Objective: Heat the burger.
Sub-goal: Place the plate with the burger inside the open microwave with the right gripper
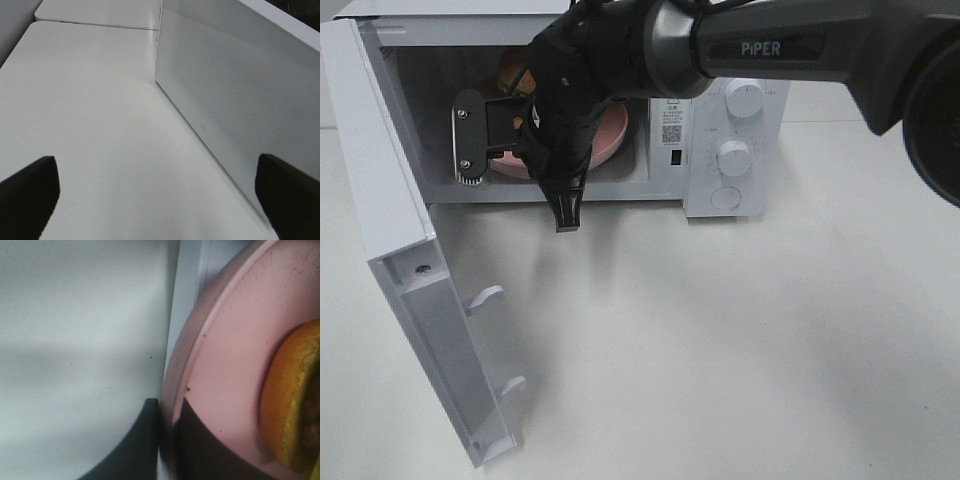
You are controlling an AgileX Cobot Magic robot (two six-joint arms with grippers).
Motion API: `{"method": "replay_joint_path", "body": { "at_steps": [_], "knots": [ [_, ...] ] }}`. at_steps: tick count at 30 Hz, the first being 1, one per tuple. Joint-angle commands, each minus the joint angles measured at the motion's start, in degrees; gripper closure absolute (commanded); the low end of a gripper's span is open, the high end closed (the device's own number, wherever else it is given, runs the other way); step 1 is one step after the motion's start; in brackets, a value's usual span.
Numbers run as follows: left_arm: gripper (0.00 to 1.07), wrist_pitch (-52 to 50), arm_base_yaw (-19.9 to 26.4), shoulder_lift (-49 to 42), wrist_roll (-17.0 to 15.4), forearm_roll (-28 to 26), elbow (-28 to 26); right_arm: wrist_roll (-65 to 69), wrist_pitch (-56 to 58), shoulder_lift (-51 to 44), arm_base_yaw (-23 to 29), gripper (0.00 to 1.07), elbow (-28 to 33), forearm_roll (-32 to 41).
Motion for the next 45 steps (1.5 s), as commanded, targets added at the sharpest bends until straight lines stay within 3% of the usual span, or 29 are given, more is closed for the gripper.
{"method": "replay_joint_path", "body": {
  "at_steps": [1, 19, 34, 39, 45],
  "knots": [
    [0.07, -0.4, 0.11, -1.15, -0.4, -0.4, 0.11, 0.8, -2.58, 0.46, -0.92, 1.07, -3.21, -2.86],
    [0.07, -0.4, 0.11, -1.15, -0.4, -0.4, 0.11, 0.52, -2.92, 4.7, -2.58, 1.07, -8.94, -3.27],
    [0.07, -0.4, 0.11, -1.15, -0.4, -0.4, 0.11, -0.17, -4.01, 6.36, -2.18, 1.04, -9.34, -2.69],
    [0.07, -0.4, 0.11, -1.15, -0.4, -0.4, 0.11, -0.06, -4.18, 6.36, -2.23, 0.95, -9.34, -2.69],
    [0.07, -0.4, 0.11, -1.15, -0.4, -0.4, 0.11, -0.06, -2.86, 6.19, -2.23, 0.7, -9.34, -2.41]
  ]
}}
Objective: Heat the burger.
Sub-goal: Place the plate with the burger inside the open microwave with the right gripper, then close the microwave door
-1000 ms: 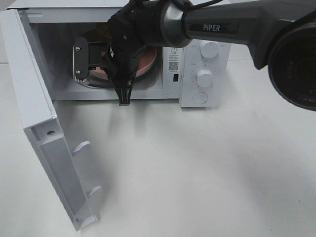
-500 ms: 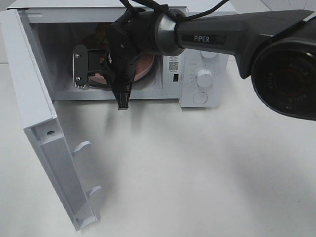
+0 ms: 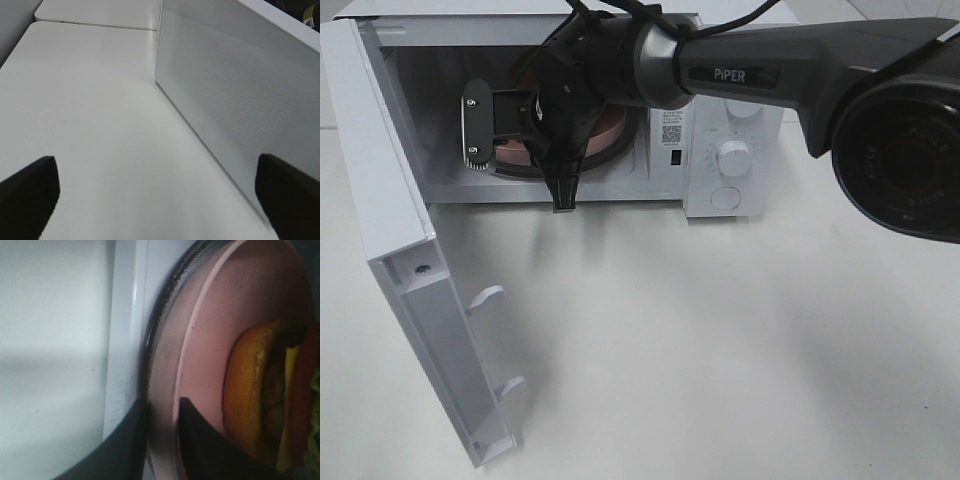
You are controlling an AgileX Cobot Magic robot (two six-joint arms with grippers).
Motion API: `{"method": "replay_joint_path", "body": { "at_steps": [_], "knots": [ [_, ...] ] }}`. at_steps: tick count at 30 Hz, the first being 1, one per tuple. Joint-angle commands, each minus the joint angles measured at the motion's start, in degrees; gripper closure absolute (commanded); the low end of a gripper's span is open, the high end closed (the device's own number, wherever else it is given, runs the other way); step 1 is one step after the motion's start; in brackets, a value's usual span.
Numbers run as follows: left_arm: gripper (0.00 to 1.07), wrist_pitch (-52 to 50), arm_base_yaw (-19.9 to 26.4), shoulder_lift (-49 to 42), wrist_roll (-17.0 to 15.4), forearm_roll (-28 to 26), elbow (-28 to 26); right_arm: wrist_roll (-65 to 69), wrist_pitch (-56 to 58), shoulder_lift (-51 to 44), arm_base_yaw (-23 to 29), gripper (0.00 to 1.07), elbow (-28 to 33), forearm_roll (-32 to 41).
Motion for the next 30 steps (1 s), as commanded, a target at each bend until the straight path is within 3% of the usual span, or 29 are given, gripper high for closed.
{"method": "replay_joint_path", "body": {
  "at_steps": [1, 5, 12, 17, 22, 30],
  "knots": [
    [0.07, -0.4, 0.11, -1.15, -0.4, -0.4, 0.11, -0.4, 0.69, -0.69, 0.0, 0.67, -0.57, -0.23],
    [0.07, -0.4, 0.11, -1.15, -0.4, -0.4, 0.11, -0.4, 2.23, -0.69, 0.0, 0.6, -0.57, 2.35],
    [0.07, -0.4, 0.11, -1.15, -0.4, -0.4, 0.11, -0.4, 4.76, -1.38, 0.0, 0.57, 0.06, 2.35],
    [0.07, -0.4, 0.11, -1.15, -0.4, -0.4, 0.11, -0.52, 3.27, -3.95, 0.0, 0.52, 4.58, 2.35],
    [0.07, -0.4, 0.11, -1.15, -0.4, -0.4, 0.11, -1.15, -1.26, -8.71, 0.06, 0.41, 13.46, 2.12],
    [0.07, -0.4, 0.11, -1.15, -0.4, -0.4, 0.11, -1.26, -5.96, -13.92, 0.06, 0.38, 22.23, 1.83]
  ]
}}
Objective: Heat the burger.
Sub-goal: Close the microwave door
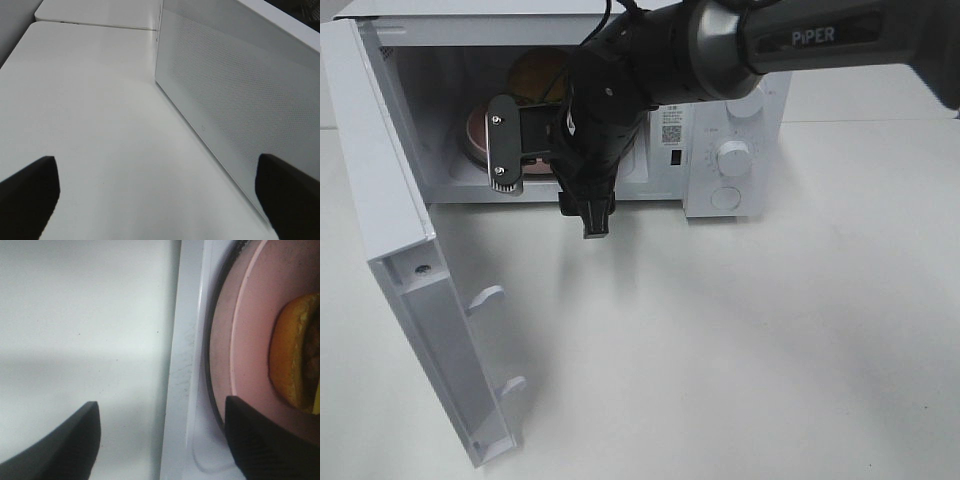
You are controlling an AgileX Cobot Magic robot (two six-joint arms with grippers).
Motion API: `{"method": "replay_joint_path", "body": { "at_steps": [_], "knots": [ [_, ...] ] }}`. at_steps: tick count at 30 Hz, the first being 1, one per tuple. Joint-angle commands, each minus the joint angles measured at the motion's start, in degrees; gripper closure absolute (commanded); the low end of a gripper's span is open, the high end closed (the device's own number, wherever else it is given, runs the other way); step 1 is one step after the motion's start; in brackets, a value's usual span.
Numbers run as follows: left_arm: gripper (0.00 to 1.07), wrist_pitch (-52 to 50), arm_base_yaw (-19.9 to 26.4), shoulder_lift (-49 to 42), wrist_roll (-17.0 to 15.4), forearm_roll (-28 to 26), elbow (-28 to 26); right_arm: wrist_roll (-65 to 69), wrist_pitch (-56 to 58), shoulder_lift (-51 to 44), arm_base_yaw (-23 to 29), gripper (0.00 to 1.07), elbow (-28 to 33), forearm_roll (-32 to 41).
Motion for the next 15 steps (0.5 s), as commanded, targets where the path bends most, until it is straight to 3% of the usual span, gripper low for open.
{"method": "replay_joint_path", "body": {
  "at_steps": [1, 15],
  "knots": [
    [0.07, -0.4, 0.11, -1.15, -0.4, -0.4, 0.11, -0.34, -1.55, -1.49, 0.0, 0.38, 1.55, -0.4],
    [0.07, -0.4, 0.11, -1.15, -0.4, -0.4, 0.11, 3.72, -5.27, -14.04, -0.06, 0.35, 16.27, -3.5]
  ]
}}
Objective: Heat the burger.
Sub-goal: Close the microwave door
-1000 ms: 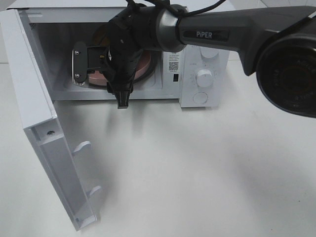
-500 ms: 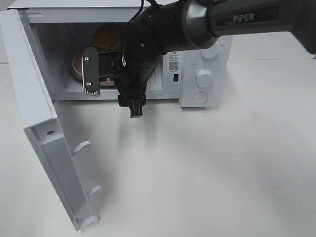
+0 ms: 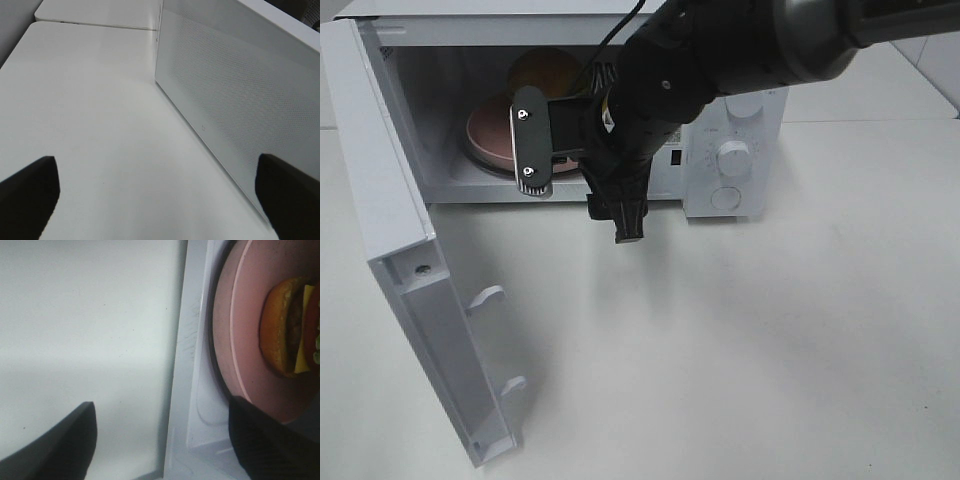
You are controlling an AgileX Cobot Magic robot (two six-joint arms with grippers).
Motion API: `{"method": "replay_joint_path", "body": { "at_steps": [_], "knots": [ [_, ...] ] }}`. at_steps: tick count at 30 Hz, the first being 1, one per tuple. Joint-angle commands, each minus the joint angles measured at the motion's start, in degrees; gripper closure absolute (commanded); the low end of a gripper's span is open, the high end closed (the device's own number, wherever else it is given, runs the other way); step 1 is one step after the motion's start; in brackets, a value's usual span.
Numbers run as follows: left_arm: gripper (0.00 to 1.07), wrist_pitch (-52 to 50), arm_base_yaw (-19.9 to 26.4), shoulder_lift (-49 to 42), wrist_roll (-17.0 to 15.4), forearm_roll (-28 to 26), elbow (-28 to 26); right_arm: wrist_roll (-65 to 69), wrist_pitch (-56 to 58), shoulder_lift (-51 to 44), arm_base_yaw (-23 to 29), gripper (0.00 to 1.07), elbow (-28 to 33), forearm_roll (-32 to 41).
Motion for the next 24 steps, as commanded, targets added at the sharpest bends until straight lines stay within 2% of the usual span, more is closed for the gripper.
{"method": "replay_joint_path", "body": {
  "at_steps": [1, 6, 7, 10, 12, 14, 15, 19, 20, 22, 24],
  "knots": [
    [0.07, -0.4, 0.11, -1.15, -0.4, -0.4, 0.11, 2.06, -1.89, -3.78, -0.06, 0.35, 3.78, -0.46],
    [0.07, -0.4, 0.11, -1.15, -0.4, -0.4, 0.11, 5.61, -3.61, -8.82, -0.06, 0.35, 9.57, -0.46],
    [0.07, -0.4, 0.11, -1.15, -0.4, -0.4, 0.11, 7.16, -4.47, -10.71, -0.06, 0.35, 12.32, -0.46],
    [0.07, -0.4, 0.11, -1.15, -0.4, -0.4, 0.11, 7.79, -4.76, -11.57, -0.06, 0.35, 13.46, -0.46],
    [0.07, -0.4, 0.11, -1.15, -0.4, -0.4, 0.11, 12.38, -6.02, -15.76, -0.06, 0.35, 18.68, -0.46],
    [0.07, -0.4, 0.11, -1.15, -0.4, -0.4, 0.11, 13.69, -6.25, -16.56, -0.06, 0.35, 19.71, -0.46],
    [0.07, -0.4, 0.11, -1.15, -0.4, -0.4, 0.11, 17.25, -6.47, -18.62, -0.06, 0.35, 22.35, -0.46],
    [0.07, -0.4, 0.11, -1.15, -0.4, -0.4, 0.11, 22.23, -6.47, -21.2, -0.06, 0.35, 25.67, -0.06],
    [0.07, -0.4, 0.11, -1.15, -0.4, -0.4, 0.11, 26.07, -6.47, -23.61, -0.06, 0.35, 28.07, 0.0],
    [0.07, -0.4, 0.11, -1.15, -0.4, -0.4, 0.11, 27.62, -6.47, -24.52, -0.06, 0.35, 28.88, 0.0],
    [0.07, -0.4, 0.11, -1.15, -0.4, -0.4, 0.11, 34.03, -6.13, -27.79, -0.06, 0.35, 32.03, 0.0]
  ]
}}
